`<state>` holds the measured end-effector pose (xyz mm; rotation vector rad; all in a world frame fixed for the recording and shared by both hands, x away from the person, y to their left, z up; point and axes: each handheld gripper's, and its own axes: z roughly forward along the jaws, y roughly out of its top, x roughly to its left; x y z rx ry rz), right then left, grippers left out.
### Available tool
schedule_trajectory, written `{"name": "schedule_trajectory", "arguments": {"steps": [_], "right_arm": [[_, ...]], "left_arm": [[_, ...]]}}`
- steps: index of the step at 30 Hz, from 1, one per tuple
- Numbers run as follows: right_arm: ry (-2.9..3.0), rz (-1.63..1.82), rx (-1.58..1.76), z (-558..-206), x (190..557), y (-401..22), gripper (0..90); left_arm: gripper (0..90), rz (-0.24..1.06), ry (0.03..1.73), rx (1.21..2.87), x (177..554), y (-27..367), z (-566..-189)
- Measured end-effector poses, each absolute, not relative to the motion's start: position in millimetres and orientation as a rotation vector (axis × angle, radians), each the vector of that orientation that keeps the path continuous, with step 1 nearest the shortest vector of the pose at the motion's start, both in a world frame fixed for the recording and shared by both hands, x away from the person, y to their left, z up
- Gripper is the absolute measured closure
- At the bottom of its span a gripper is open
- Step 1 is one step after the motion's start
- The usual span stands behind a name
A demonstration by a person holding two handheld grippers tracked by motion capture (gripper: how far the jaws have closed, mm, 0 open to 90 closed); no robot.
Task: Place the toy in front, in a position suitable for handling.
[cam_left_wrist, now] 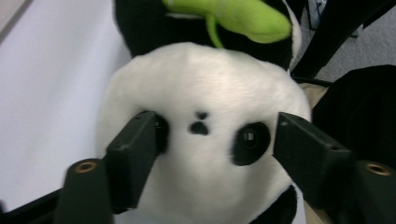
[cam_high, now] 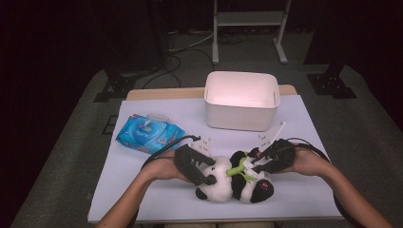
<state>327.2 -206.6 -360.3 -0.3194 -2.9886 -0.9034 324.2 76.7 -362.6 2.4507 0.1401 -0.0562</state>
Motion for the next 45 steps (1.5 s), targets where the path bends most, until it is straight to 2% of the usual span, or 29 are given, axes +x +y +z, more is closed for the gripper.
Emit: {"name": "schedule_trajectory", "arguments": {"steps": [2, 6, 10, 16, 22, 32, 38, 45], "right_arm": [[-2.982, -0.914, -0.296, -362.3, 324.7, -207.2, 74.2], [-2.987, -0.949, -0.295, -365.6, 320.4, -209.7, 76.6], [-2.955, -1.006, -0.319, -371.7, 318.2, -215.8, 78.0], [-2.933, -1.038, -0.324, -376.4, 313.5, -222.7, 79.2], [-2.951, -1.039, -0.307, -377.7, 307.9, -224.4, 79.5], [-2.953, -1.077, -0.300, -380.3, 303.3, -226.4, 79.6], [-2.951, -1.157, -0.307, -381.1, 304.1, -229.8, 79.4], [-2.981, -1.201, -0.289, -374.0, 308.3, -226.4, 79.4]], "left_arm": [[21.0, -0.048, 0.173, 2.461, 326.8, 77.8, -364.7], [15.1, -0.110, 0.186, 2.472, 328.1, 75.8, -375.6], [7.4, -0.121, 0.178, 2.464, 328.2, 72.2, -380.0], [4.3, -0.117, 0.187, 2.465, 332.7, 66.8, -376.1], [0.0, -0.171, 0.192, 2.463, 337.5, 60.3, -380.6], [0.0, -0.242, 0.138, 2.491, 343.5, 48.8, -387.6], [20.2, -0.235, 0.150, 2.472, 342.8, 55.0, -385.5], [23.9, -0.219, 0.172, 2.459, 345.6, 66.8, -380.0]]}}
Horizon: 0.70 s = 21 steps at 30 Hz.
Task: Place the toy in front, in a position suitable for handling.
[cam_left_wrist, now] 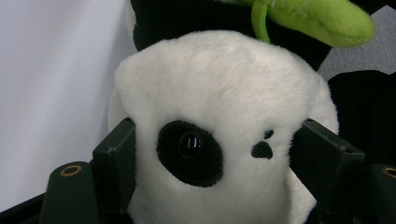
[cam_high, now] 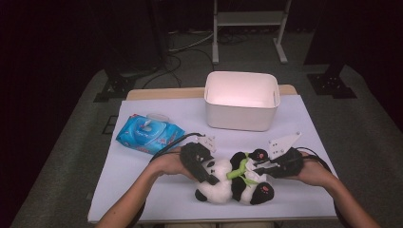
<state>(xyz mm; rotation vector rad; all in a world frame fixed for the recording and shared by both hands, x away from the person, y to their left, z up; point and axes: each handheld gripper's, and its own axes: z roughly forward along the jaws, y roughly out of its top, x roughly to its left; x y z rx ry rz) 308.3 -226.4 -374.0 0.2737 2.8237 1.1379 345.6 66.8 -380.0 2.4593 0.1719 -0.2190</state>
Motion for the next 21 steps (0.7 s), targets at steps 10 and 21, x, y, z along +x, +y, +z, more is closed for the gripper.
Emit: {"name": "schedule_trajectory", "arguments": {"steps": [10, 21], "right_arm": [[2.767, 1.151, 0.239, -366.5, 328.2, -201.9, 79.4], [2.809, 1.105, 0.266, -365.8, 326.8, -209.4, 79.6]], "left_arm": [[24.0, -0.080, 0.220, 2.510, 351.7, 91.5, -370.1], [23.2, -0.042, 0.205, 2.480, 342.3, 92.2, -375.6]]}}
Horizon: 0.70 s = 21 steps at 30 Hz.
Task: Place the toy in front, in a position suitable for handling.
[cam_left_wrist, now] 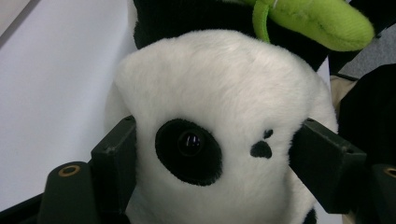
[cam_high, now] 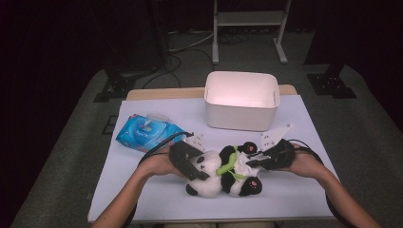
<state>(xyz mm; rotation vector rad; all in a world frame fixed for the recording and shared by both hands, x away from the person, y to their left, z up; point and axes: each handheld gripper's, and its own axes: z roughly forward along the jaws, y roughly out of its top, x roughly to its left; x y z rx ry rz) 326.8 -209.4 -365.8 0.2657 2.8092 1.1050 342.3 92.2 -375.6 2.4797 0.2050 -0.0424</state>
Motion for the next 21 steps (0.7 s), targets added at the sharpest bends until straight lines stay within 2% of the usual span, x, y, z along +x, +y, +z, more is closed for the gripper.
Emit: {"name": "schedule_trajectory", "arguments": {"steps": [5, 10, 21], "right_arm": [[2.820, 1.051, 0.316, -367.9, 321.2, -222.7, 79.7], [2.783, 1.085, 0.306, -353.4, 316.4, -227.8, 79.7], [2.755, 1.077, 0.221, -333.0, 327.2, -200.6, 79.7]], "left_arm": [[23.0, -0.019, 0.196, 2.483, 337.8, 89.5, -374.9], [21.8, -0.033, 0.179, 2.488, 335.3, 77.5, -376.7], [21.8, -0.010, 0.140, 2.510, 332.4, 61.7, -373.5]]}}
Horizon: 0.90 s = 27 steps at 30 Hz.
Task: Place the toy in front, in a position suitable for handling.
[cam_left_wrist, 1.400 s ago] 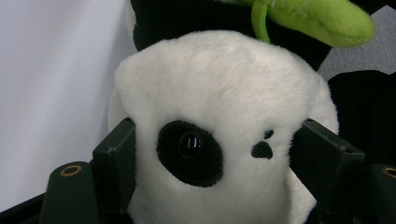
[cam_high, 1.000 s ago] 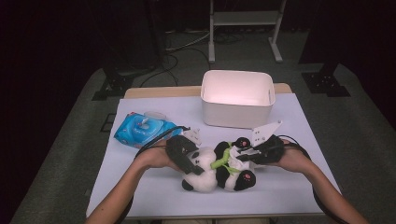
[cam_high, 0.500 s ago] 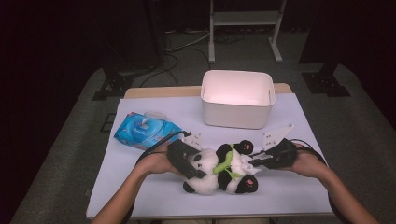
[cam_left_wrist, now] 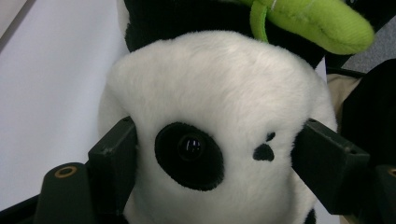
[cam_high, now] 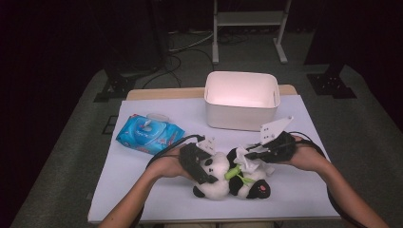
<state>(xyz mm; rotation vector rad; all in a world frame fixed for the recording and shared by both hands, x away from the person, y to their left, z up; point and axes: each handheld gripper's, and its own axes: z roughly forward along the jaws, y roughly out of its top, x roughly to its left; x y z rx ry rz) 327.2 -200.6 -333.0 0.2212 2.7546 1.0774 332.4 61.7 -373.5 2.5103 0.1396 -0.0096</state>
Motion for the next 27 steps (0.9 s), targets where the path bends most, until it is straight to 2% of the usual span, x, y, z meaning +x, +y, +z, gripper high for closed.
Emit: {"name": "schedule_trajectory", "arguments": {"steps": [6, 27], "right_arm": [[2.762, 1.054, 0.220, -332.9, 333.3, -195.8, 79.7], [2.717, 1.109, 0.402, -335.9, 321.9, -258.7, 79.7]], "left_arm": [[21.7, -0.008, 0.123, 2.534, 331.4, 57.8, -372.4], [21.1, -0.010, 0.132, 2.543, 331.9, 56.7, -372.2]]}}
